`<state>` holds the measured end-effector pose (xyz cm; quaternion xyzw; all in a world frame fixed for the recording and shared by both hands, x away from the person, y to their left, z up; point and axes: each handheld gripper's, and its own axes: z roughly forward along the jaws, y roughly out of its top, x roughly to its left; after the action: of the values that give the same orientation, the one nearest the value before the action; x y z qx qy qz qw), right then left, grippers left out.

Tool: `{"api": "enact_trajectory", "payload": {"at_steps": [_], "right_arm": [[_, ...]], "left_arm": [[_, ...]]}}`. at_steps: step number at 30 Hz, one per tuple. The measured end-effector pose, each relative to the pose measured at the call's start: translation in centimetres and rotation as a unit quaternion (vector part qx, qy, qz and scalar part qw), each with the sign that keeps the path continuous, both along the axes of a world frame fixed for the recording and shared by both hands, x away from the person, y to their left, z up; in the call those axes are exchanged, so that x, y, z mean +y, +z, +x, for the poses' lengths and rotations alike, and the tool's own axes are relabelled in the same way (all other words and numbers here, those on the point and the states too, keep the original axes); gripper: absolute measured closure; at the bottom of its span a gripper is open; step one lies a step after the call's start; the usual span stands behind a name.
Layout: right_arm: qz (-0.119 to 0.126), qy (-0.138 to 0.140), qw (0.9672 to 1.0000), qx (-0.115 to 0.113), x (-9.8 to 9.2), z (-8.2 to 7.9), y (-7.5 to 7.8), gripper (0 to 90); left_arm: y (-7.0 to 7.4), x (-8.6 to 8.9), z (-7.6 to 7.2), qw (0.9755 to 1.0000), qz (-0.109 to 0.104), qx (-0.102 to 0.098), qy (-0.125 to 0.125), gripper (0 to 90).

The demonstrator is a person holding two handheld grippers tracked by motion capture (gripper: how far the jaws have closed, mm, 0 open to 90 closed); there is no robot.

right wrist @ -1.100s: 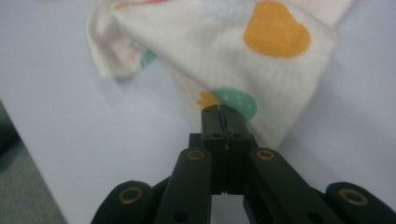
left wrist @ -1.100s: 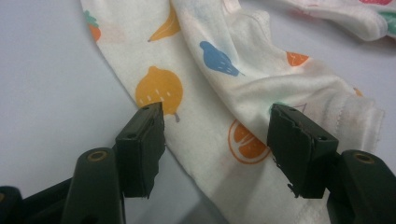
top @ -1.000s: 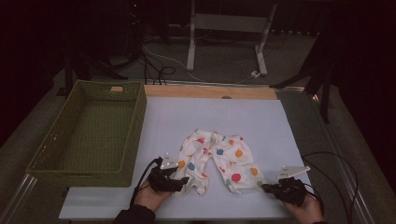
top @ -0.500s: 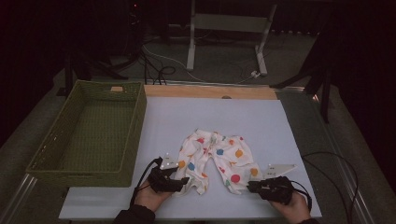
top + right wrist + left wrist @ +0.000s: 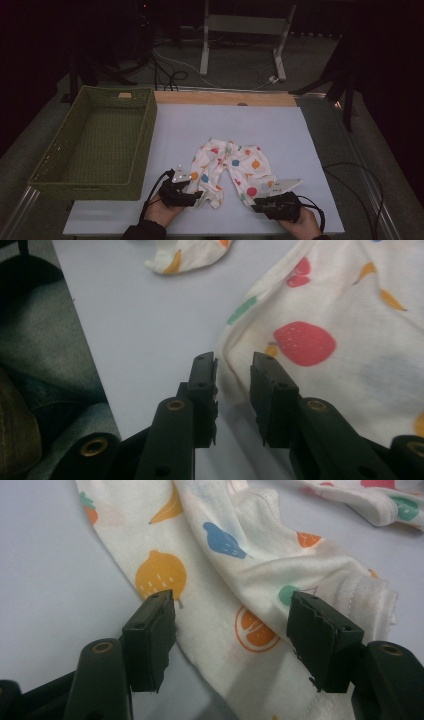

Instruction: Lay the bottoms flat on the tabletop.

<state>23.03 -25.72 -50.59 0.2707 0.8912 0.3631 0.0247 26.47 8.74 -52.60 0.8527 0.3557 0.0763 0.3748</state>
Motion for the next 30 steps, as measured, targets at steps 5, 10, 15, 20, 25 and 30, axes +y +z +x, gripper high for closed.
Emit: {"api": "enact_trajectory", "payload": {"at_steps": [5,10,15,20,25,30], "right_arm": [[-0.028,0.006,0.9996,0.003,1.1,0.0,-0.7,80.5],[-0.030,0.010,0.9995,0.003,1.5,0.0,-0.6,88.1],[-0.019,0.033,0.9992,0.009,3.2,-0.2,-0.1,88.4],[0.003,0.046,0.9989,0.013,4.9,0.4,0.3,80.8],[0.007,0.041,0.9991,0.009,4.9,1.0,0.4,79.2],[0.001,0.028,0.9996,0.002,3.6,1.3,0.4,76.8]], "left_arm": [[0.0,0.0,0.0,1.0000,0.001,-0.001,-0.001,36.3],[0.0,0.0,0.0,1.0000,0.001,-0.001,-0.001,36.3],[0.0,-0.1,-0.1,1.0000,0.003,0.000,-0.002,36.1],[0.1,-0.1,-0.1,1.0000,0.003,-0.001,-0.007,36.2],[0.1,-0.1,-0.2,1.0000,0.002,-0.001,-0.008,36.2],[0.1,-0.2,-0.2,1.0000,0.003,0.000,-0.009,36.2]]}}
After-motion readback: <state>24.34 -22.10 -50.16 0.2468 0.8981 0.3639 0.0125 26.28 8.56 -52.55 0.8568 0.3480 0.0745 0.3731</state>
